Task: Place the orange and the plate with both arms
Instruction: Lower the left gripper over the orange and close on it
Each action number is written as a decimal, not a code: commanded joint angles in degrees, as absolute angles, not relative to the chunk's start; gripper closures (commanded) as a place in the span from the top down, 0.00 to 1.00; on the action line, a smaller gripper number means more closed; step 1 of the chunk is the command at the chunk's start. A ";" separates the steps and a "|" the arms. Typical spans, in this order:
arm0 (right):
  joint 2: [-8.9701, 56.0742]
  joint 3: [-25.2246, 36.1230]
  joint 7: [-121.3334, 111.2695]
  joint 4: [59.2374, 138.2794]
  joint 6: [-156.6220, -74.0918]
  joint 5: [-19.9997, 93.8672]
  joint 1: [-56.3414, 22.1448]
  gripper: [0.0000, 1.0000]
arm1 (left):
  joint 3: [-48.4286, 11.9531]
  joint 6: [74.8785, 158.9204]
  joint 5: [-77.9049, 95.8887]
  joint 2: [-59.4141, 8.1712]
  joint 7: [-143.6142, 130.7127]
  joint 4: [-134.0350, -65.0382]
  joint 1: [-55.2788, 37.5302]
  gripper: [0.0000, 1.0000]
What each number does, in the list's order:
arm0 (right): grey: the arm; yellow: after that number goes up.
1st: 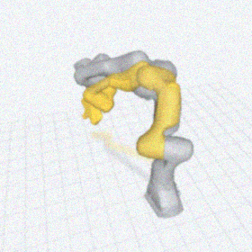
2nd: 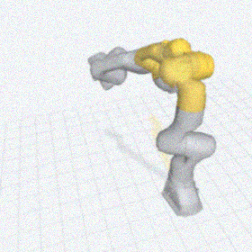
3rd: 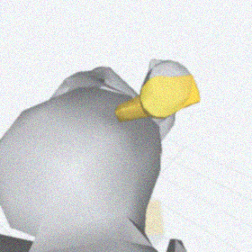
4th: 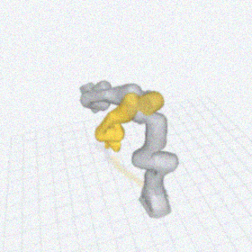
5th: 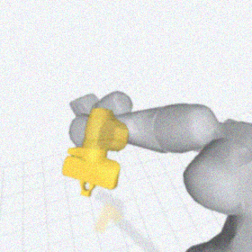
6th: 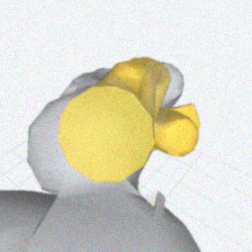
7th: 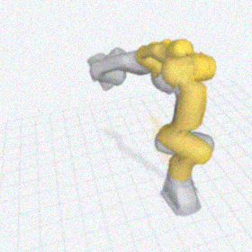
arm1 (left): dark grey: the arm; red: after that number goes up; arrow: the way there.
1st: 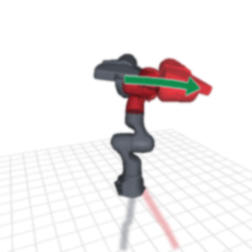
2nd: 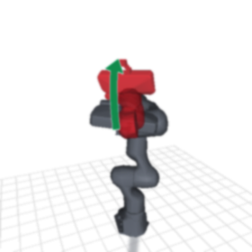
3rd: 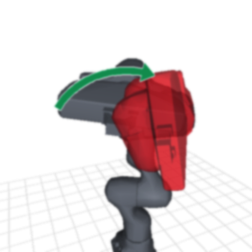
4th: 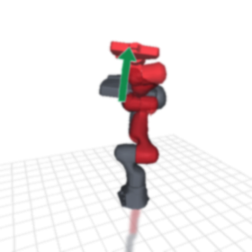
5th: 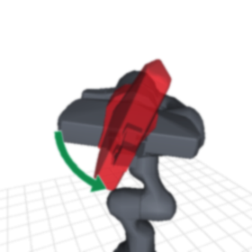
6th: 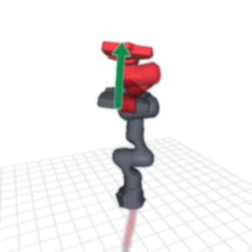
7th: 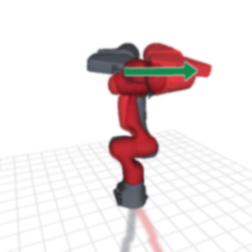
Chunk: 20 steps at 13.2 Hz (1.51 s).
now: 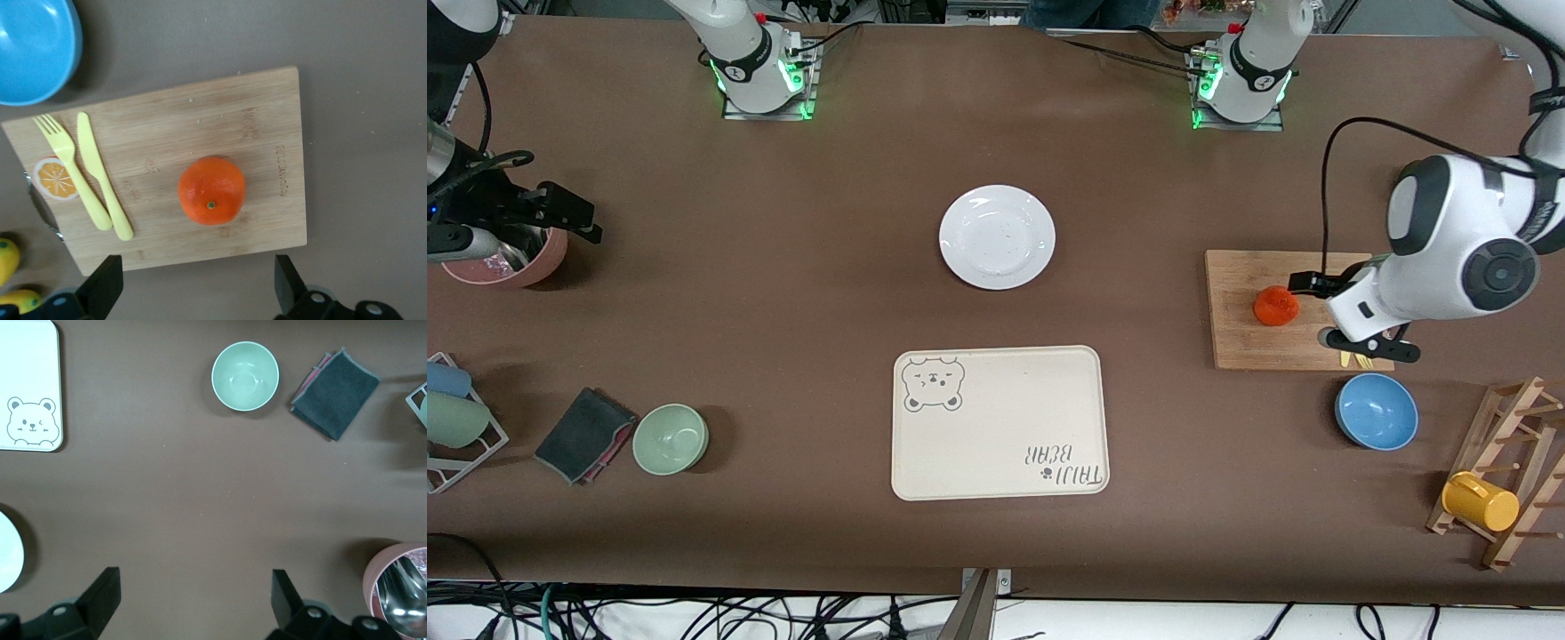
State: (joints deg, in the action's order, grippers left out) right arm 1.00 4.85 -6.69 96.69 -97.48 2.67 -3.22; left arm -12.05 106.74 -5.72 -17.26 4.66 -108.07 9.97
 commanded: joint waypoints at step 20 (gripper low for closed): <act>0.97 4.83 -6.77 96.15 -95.62 3.34 -3.08 1.00 | -11.95 123.93 -7.12 -26.37 -1.67 -116.81 11.87 1.00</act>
State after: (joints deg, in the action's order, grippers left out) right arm 1.01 4.90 -6.69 96.69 -96.28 2.70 -3.22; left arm -11.61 123.55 -5.72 -25.71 -1.07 -117.35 11.28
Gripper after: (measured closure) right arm 0.000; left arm 0.000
